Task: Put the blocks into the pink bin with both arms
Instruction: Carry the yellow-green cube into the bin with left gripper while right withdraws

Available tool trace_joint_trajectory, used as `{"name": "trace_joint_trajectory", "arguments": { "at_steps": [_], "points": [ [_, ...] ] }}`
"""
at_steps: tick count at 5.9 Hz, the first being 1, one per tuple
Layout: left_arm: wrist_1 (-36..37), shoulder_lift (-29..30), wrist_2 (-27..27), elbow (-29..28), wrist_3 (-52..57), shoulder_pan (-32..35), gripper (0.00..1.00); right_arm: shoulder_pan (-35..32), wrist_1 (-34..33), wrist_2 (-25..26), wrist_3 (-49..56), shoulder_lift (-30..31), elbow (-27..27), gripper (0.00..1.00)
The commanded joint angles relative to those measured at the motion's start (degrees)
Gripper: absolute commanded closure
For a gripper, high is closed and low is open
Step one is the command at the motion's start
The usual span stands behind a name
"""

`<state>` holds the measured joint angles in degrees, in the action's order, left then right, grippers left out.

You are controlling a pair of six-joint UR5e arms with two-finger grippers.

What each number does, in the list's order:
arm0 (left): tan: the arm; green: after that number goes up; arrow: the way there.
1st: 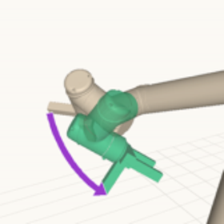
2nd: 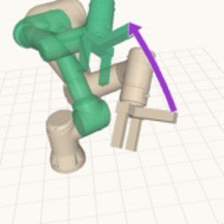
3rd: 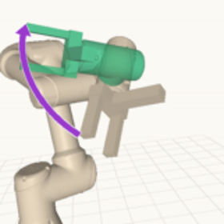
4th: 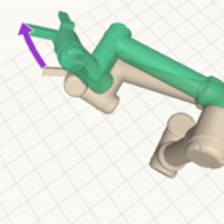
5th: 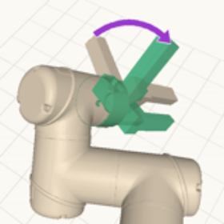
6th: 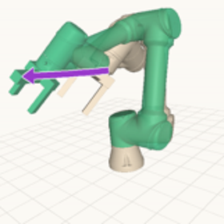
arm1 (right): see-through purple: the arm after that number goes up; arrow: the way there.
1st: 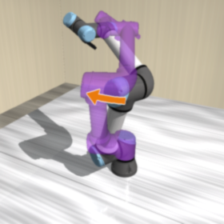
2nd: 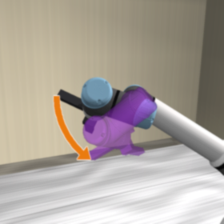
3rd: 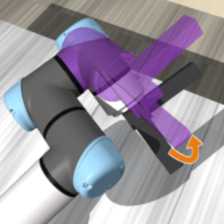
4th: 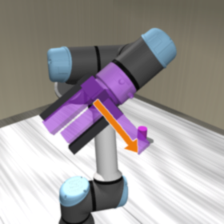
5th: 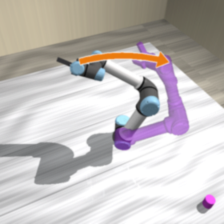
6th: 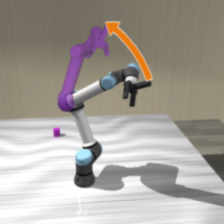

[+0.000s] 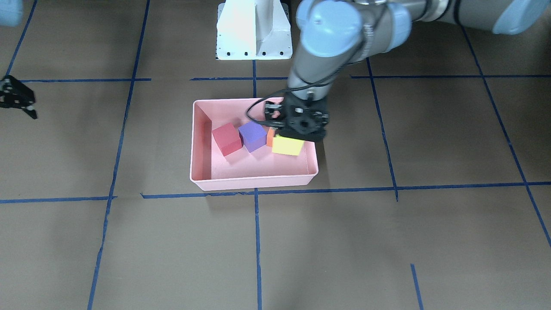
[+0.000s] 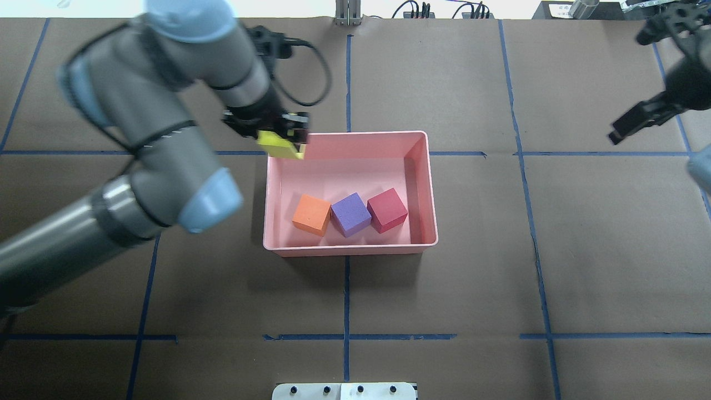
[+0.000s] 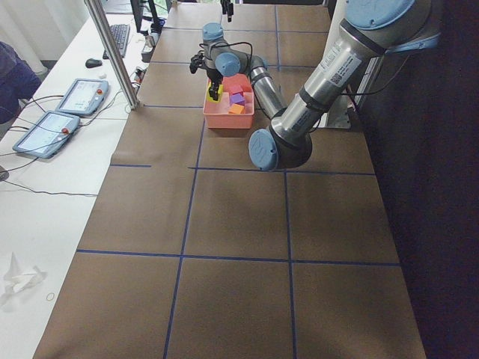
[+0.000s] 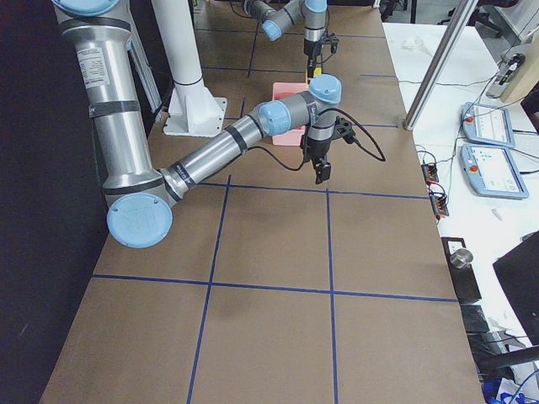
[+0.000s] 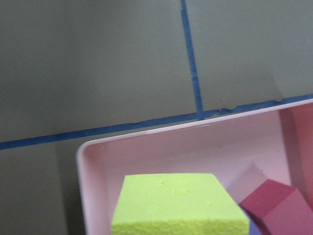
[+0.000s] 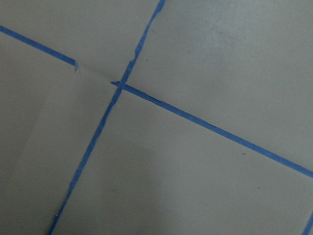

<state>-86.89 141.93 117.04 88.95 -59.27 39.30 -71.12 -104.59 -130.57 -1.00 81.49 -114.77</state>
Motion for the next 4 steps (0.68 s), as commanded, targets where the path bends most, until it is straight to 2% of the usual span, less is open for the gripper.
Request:
{"name": "trace_joint_trajectory", "arguments": {
  "at_steps": [1, 2, 3, 4],
  "points": [
    [0.0, 2.9, -1.7, -2.7, -2.3, -1.6, 0.0, -5.8, 0.0, -1.6, 9.6, 5.3, 0.0, 0.0],
    [0.9, -0.7, -1.0, 0.9, 3.1, -0.2, 0.0, -8.9, 0.0, -2.4, 14.0, 8.1, 0.1, 0.0],
    [0.9, -7.7, 4.0, 5.4, 10.9, 3.8, 0.0, -10.3, -0.1, -2.4, 14.2, 10.2, 0.2, 0.0],
    [0.9, -14.3, 8.0, 7.5, 21.4, 9.4, 0.0, -12.7, 0.0, -2.4, 14.2, 13.4, 0.2, 0.0]
  ]
}}
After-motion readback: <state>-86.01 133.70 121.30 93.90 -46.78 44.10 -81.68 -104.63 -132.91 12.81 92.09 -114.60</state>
